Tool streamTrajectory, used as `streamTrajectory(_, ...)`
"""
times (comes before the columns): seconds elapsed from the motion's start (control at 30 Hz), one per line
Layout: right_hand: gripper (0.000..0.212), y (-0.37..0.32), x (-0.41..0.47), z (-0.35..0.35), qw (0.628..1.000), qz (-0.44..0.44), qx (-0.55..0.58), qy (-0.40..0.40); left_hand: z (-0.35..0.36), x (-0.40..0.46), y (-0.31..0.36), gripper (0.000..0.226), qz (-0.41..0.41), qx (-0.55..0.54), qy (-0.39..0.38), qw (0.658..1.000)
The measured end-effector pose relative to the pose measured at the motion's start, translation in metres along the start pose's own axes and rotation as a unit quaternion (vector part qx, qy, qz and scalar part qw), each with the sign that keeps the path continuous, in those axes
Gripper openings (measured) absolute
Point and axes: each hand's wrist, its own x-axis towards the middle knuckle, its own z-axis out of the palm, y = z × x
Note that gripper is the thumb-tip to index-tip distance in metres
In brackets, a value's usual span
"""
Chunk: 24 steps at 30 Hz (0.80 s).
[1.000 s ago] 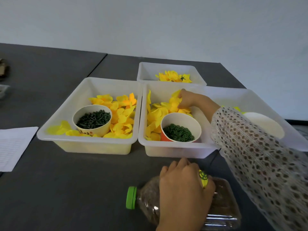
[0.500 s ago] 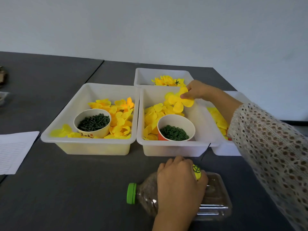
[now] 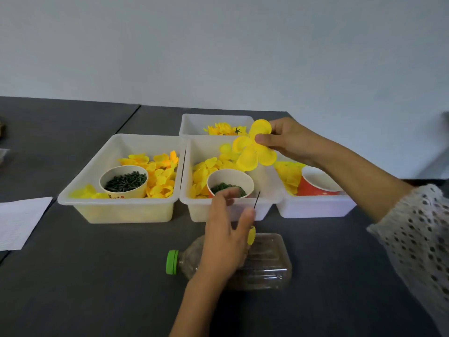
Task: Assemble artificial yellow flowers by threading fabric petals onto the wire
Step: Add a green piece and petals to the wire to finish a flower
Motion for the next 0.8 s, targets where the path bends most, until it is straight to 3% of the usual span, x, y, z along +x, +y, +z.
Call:
streamTrajectory(0.07, 0.008, -0.012, -0.024, 0.012, 0.999, -0.011, 0.040, -0.012, -0.006, -0.001, 0.015, 0.059, 0.019, -0.058, 0.047, 0.997)
streamTrajectory(0.17, 0.011, -0.020, -0.056, 0.034, 0.997, -0.033, 0.055, -0.033, -0.011, 0.000, 0.040, 0.056, 0.036, -0.112, 0.040, 0.992)
streamTrajectory(0.3, 0.021, -0.023, -0.089, 0.050, 0.991, -0.026, 0.124, -0.031, -0.014, -0.004, 0.062, 0.020, 0.014, -0.164, 0.032, 0.986)
streamTrajectory(0.37, 0.031, -0.026, -0.100, 0.047, 0.992, -0.027, 0.124, -0.013, -0.017, -0.009, 0.062, 0.023, 0.016, -0.148, -0.001, 0.989)
streamTrajectory(0.43, 0.025, -0.030, -0.111, 0.042, 0.994, -0.031, 0.103, -0.031, -0.023, -0.015, 0.061, 0.034, 0.023, -0.116, -0.037, 0.992)
streamTrajectory(0.53, 0.014, -0.032, -0.128, 0.034, 0.994, 0.003, 0.054, -0.093, -0.031, -0.019, 0.064, 0.017, 0.033, -0.065, -0.091, 0.993)
streamTrajectory(0.67, 0.009, -0.026, -0.146, 0.027, 0.992, 0.039, 0.009, -0.121, -0.039, -0.023, 0.066, 0.029, 0.017, 0.009, -0.160, 0.987)
streamTrajectory(0.8, 0.010, -0.020, -0.162, 0.026, 0.985, 0.065, 0.034, -0.153, -0.048, -0.027, 0.074, 0.020, 0.004, 0.020, -0.253, 0.967)
